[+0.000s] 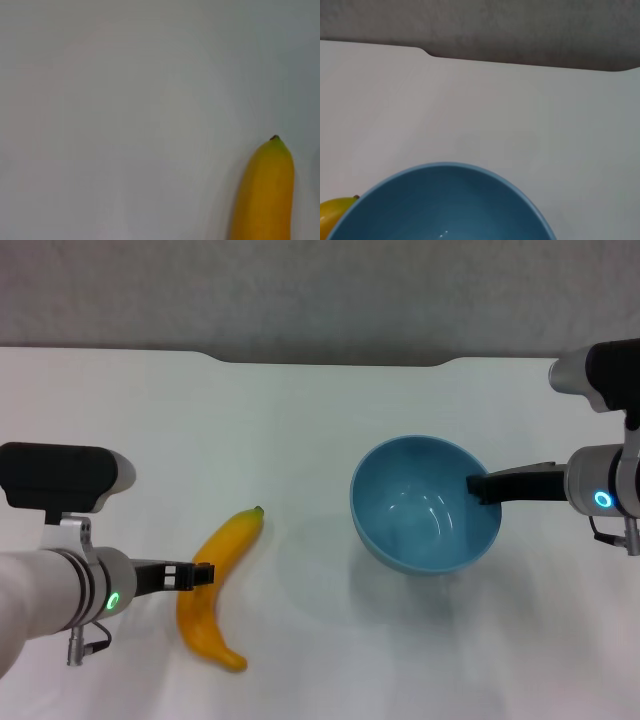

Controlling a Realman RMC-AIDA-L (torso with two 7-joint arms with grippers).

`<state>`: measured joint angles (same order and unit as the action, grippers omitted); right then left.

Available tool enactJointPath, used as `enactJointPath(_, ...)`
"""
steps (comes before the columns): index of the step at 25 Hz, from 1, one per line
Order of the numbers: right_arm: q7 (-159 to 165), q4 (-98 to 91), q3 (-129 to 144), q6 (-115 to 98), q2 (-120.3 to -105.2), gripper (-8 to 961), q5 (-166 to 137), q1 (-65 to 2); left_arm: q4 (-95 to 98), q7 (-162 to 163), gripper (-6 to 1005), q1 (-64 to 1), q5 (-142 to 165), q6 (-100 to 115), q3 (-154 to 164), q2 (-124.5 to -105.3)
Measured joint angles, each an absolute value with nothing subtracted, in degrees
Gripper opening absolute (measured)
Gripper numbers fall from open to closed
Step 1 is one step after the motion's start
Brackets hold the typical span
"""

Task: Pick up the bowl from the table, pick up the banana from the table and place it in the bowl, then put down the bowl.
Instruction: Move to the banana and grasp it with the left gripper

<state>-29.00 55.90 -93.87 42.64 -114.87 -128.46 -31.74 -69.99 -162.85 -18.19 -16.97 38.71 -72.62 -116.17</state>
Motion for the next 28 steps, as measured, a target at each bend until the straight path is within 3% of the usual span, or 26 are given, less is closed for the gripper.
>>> enactJointPath(28, -29.1, 56.9, -93.7, 42.9, -114.87, 28, -128.1, -31.3, -67.4, -162.8, 844, -18.4, -17.0, 35.1, -71.2, -116.44)
